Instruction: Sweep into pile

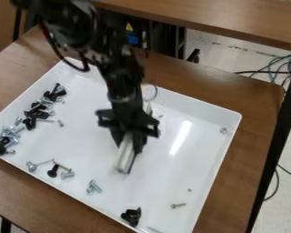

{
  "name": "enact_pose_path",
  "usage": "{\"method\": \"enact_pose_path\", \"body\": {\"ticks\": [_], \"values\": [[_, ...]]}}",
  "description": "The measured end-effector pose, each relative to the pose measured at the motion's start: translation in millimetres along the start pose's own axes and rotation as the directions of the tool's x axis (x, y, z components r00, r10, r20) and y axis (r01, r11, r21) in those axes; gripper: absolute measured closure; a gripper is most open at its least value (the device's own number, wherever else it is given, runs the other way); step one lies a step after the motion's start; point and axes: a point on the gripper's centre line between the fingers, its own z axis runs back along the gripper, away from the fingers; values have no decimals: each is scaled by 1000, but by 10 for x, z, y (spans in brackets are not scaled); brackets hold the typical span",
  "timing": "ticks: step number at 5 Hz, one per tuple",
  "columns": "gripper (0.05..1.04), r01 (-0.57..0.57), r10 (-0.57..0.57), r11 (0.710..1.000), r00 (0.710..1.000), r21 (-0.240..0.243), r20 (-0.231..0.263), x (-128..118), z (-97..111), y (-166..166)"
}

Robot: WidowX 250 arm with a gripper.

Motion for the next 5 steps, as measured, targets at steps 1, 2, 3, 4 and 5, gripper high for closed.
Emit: {"method": "enact_pose_path", "body": {"ticks": [1, 2, 3, 4, 5], "values": [[727, 62, -62, 998, 998, 5, -8, -124, -94, -163], [727, 53, -52, 998, 998, 39, -26, -157, -220, 112], [727, 53, -53, 998, 999, 46, -9, -146, -235, 392], [727, 41, -42, 997, 999, 60, 10, -215, -219, 745], [727, 29, -28, 997, 1000, 77, -3, -399, -180, 971]]}}
